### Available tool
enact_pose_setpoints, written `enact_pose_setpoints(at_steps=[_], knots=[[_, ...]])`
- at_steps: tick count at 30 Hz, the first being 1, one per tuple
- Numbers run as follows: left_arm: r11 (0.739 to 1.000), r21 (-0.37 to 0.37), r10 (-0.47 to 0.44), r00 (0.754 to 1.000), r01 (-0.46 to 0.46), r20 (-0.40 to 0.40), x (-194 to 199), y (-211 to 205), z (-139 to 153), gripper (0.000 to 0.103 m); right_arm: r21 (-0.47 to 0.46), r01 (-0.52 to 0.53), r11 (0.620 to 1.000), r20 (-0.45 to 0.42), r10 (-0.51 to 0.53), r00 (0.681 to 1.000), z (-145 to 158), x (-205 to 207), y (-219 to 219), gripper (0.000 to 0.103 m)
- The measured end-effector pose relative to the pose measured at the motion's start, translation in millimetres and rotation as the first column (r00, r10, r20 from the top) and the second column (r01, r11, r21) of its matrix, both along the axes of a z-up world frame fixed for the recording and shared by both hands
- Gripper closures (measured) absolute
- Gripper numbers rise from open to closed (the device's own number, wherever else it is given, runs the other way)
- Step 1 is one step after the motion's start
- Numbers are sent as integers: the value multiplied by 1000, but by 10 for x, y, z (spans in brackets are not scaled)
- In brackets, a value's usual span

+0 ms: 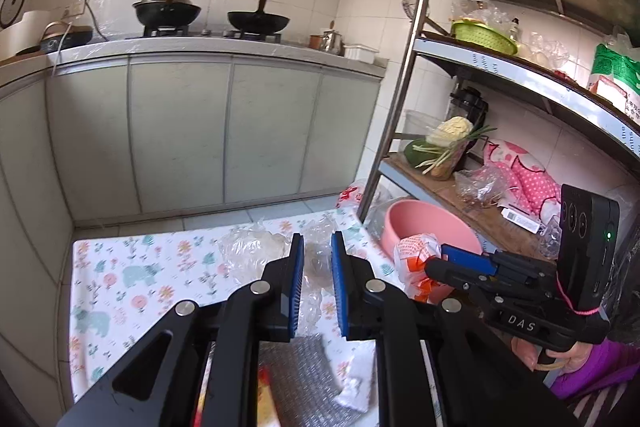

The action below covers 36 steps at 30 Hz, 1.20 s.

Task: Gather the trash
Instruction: 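Drop the clear wrap from the left tool into the bucket while the right drops the wrapper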

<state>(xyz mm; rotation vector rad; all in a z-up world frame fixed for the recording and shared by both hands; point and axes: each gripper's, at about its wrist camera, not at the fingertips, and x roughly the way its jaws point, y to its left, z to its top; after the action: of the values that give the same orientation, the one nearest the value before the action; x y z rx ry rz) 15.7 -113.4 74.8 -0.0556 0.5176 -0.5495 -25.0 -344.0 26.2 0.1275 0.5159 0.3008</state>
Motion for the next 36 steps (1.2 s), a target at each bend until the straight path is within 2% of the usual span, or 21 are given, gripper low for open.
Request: enact_pose_setpoints(at_steps=[6,9,14,20,27,36], knots=[[996,-19,-91,995,91,29,135,-516,63,90,-3,105,994,32,-105,994,18,-62,-349,76],[990,-4,-144,988,144,47,177,-808,71,90,10,168,986,39,-169,985,2,-78,-555,76],[976,20,-218,974,217,62,262,-1286,63,90,32,280,959,43,-281,959,-50,-90,-918,76],[962,35,-272,960,271,58,409,-1776,-5,90,49,365,930,26,-366,930,-165,-25,-1259,76],[953,56,-298,954,298,8,641,-2218,-256,90,42,419,907,0,-419,908,-338,112,-1504,76],[937,92,-332,940,338,-74,926,-2633,-595,90,38,452,891,-76,-449,891,-622,308,-1748,76]])
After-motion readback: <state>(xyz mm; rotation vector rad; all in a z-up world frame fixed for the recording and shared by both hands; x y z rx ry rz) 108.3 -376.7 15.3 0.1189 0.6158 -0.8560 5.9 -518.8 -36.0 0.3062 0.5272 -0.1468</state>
